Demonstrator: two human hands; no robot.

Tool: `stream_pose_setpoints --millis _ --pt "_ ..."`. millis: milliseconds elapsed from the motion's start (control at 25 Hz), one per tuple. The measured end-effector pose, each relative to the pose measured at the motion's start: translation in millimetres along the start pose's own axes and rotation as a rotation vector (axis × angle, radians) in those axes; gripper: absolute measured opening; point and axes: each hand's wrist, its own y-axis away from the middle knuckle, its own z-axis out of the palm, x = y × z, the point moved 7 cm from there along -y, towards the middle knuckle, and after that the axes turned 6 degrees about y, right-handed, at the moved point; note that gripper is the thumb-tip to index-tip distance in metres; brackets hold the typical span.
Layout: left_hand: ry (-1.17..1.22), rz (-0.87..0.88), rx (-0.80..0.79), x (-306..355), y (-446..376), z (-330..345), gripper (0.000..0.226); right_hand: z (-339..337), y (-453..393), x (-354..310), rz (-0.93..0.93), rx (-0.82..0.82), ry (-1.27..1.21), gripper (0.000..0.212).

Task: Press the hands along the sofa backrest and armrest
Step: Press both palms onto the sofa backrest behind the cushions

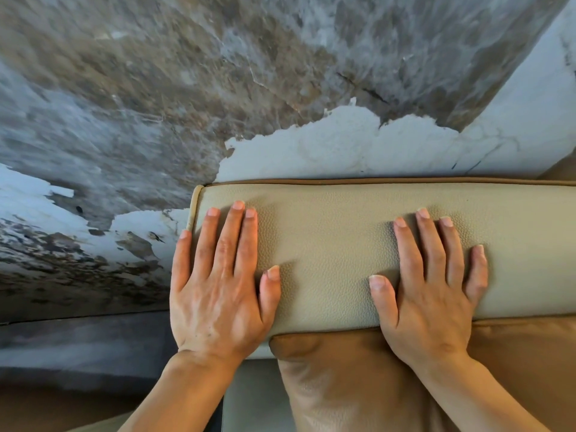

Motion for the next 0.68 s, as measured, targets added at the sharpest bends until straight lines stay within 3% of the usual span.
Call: stream_pose_setpoints --millis 160,400,520,680 --pt "0.027 -0.003 -0.026 -0.7 0.4 1.4 0.066 -5.9 0.6 -1.1 0.010 -0.053 0.007 0.068" --pt "0.147 -0.005 -0.179 -0.3 0.8 -8.9 0.067 -25.8 7.0 -8.3 0.020 -0.305 0.076 0.069" --pt "0.171 0.017 -0.260 -3.0 5.2 -36.3 0.070 -65.5 22.5 -22.6 0.050 -0.278 0.094 0.068" --pt "0.089 0.093 -0.167 -9.9 5.9 -109.5 0.067 -139.6 30.3 -37.5 0.072 -0.219 0.092 0.068"
